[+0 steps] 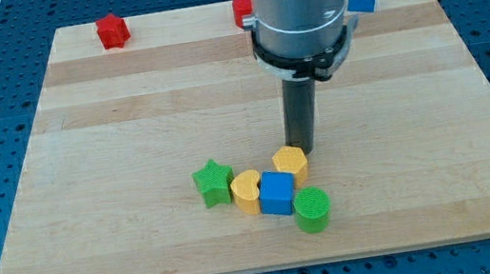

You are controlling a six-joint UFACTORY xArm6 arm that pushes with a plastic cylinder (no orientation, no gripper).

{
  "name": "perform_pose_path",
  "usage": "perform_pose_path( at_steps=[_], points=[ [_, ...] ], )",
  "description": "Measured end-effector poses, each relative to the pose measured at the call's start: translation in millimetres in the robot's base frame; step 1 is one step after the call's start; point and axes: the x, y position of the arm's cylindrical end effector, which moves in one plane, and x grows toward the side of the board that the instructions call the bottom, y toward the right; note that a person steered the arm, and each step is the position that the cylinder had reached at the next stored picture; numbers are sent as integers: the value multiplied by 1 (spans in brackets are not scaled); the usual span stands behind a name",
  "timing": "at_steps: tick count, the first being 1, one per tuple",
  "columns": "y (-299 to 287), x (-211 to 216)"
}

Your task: Place your arm at the top right side of the board

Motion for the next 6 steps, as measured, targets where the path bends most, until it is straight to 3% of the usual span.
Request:
perform_pose_path(
  at_steps=[1,2,6],
  points=[
    [-4,-2],
    [13,-31],
    [162,-159]
  ],
)
